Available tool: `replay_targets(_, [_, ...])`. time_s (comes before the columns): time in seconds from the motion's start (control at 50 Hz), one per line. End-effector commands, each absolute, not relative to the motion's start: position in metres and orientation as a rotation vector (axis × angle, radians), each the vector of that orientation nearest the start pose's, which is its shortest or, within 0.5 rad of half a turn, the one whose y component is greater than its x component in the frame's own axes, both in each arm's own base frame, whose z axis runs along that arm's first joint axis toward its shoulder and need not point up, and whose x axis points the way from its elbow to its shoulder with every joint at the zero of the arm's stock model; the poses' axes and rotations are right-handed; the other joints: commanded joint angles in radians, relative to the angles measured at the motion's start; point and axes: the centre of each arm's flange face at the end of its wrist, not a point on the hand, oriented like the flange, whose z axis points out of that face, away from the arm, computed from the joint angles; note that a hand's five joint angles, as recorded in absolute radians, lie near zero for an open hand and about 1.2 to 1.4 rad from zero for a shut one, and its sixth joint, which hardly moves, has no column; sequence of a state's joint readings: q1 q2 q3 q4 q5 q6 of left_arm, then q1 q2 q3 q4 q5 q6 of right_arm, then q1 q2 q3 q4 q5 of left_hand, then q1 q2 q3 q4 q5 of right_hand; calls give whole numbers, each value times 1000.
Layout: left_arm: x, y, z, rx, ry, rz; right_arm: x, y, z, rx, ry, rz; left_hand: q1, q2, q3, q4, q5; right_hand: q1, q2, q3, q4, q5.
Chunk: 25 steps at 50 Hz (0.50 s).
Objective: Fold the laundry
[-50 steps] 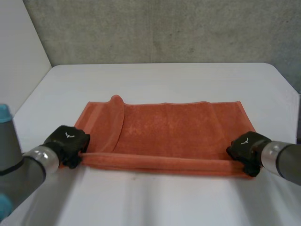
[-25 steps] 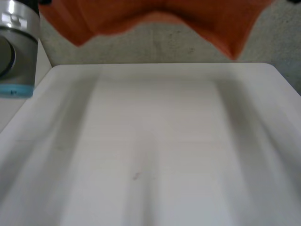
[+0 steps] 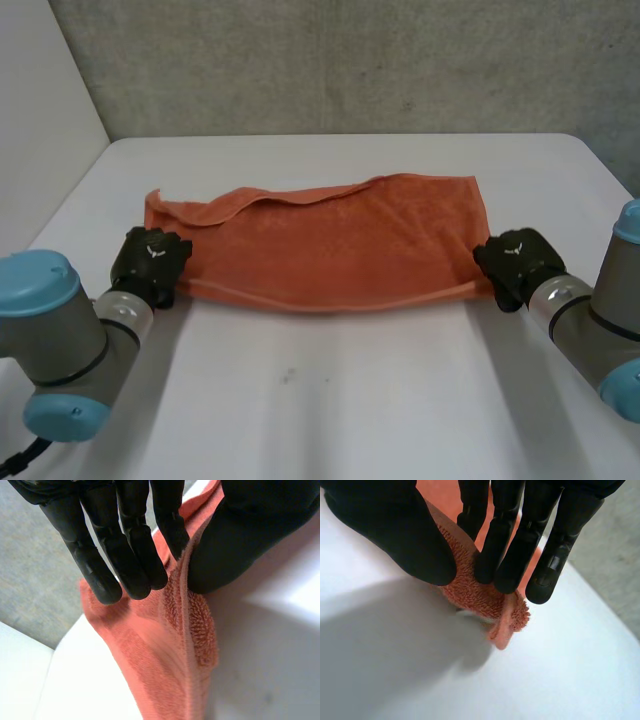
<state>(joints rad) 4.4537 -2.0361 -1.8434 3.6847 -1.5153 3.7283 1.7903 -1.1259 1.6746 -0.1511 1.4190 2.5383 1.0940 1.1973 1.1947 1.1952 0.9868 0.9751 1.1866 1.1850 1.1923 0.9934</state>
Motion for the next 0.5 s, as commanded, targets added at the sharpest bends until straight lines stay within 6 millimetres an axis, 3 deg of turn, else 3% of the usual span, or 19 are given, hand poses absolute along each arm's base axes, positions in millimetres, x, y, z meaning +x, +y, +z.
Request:
replay_targets(0.02, [-208, -290, 125, 971, 2102, -1843, 211, -290, 152, -1199, 2427, -1742, 302, 199, 202, 201, 235, 421, 210, 211, 204, 228])
replay_targets(0.18, [-203, -289, 134, 945, 2087, -1859, 198, -295, 167, -1105, 2394, -1799, 302, 199, 202, 201, 235, -302, -514, -512, -519, -495])
replay_targets(0.36, [-205, -287, 140, 944, 2074, -1879, 170, -315, 171, -835, 2378, -1754, 302, 199, 202, 201, 235, -326, -538, -536, -544, -519])
replay_targets(0.5, [-204, -288, 140, 940, 2074, -1881, 164, -317, 166, -790, 2386, -1729, 302, 199, 202, 201, 235, -291, -503, -501, -509, -484])
